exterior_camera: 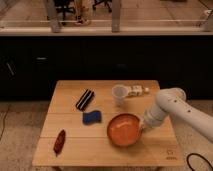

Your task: Drag the ceramic bowl in a circle

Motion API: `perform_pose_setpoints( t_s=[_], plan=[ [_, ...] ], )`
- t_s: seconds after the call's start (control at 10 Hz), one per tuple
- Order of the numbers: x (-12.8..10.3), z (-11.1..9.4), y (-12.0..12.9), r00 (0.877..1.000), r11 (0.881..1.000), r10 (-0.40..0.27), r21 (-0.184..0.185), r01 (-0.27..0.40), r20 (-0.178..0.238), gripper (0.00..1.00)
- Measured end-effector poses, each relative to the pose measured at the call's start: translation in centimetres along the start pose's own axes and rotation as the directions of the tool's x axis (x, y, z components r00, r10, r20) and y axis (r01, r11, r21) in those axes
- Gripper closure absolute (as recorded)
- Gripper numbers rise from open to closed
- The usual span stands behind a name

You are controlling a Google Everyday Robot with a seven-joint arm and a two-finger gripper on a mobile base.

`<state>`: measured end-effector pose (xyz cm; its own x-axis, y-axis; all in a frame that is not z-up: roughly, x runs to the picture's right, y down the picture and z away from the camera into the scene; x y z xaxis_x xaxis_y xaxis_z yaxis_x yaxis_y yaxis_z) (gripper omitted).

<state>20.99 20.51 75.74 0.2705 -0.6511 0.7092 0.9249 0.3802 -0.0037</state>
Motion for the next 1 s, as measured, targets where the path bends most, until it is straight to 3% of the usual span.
perform_pose_setpoints(
  t_s=[0.4, 1.0],
  plan=[
    [2.2, -0.3, 1.4, 0.997, 0.998, 0.068, -0.005, -0.068, -0.026, 1.00],
    [4.7, -1.2, 6.3, 0.982, 0.984, 0.175, -0.024, -0.177, -0.066, 1.00]
  ],
)
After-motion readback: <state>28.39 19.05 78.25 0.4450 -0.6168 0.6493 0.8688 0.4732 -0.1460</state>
